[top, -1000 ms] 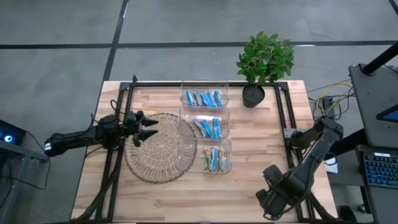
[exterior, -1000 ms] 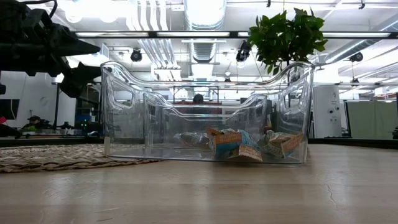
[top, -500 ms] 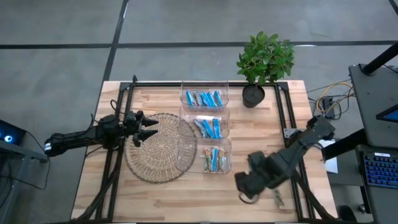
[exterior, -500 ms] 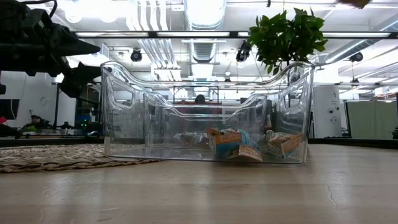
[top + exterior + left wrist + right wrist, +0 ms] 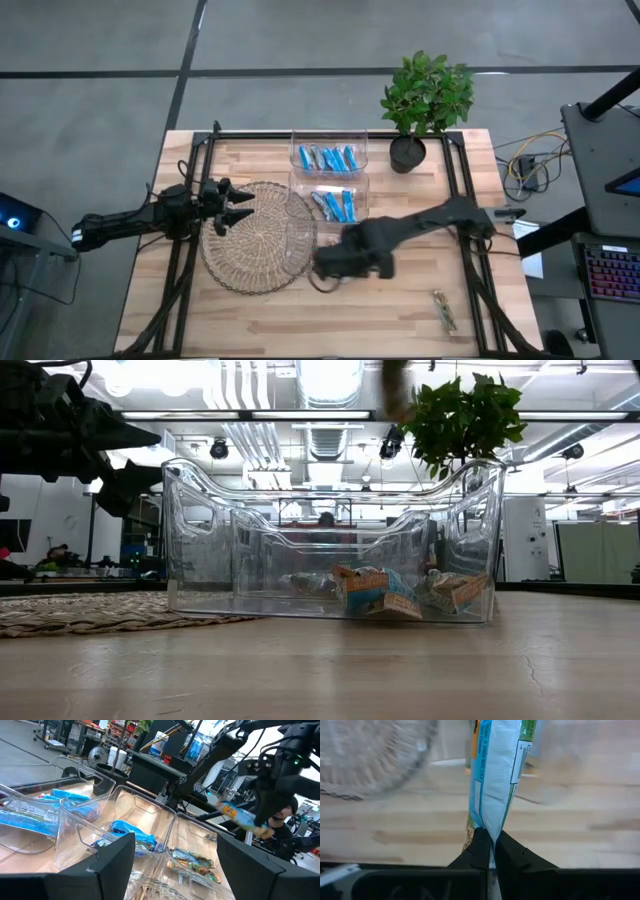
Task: Pick and place Granola Bars by type
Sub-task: Put the yellow granola bar into the bottom transparent bin
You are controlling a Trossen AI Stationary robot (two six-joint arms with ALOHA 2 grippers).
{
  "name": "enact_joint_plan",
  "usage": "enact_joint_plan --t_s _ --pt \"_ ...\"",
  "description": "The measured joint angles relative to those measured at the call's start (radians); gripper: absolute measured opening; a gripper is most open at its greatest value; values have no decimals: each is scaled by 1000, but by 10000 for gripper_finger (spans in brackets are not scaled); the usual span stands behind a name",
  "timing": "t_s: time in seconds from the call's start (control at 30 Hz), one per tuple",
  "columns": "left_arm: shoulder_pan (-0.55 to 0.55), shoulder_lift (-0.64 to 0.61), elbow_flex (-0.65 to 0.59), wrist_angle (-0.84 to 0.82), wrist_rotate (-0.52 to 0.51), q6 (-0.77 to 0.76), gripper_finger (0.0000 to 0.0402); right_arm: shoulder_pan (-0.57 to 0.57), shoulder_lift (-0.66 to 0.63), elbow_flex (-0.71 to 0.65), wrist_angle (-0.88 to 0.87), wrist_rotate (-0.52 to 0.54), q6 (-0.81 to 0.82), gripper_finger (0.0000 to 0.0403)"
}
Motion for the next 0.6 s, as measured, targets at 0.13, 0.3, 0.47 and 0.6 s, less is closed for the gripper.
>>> enact_joint_plan --t_s 0.13,0.3,0.47,0.6 --pt "0 0 0 0 0 0 261 -56 77 32 97 -20 -48 8" --pt "0 2 0 0 -2 0 261 -97 149 39 150 -35 -91 8" --pt "0 6 0 -1 -12 0 261 -124 193 46 152 -60 -132 8" --pt "0 6 0 -1 -12 0 261 -137 220 46 151 -65 -166 8"
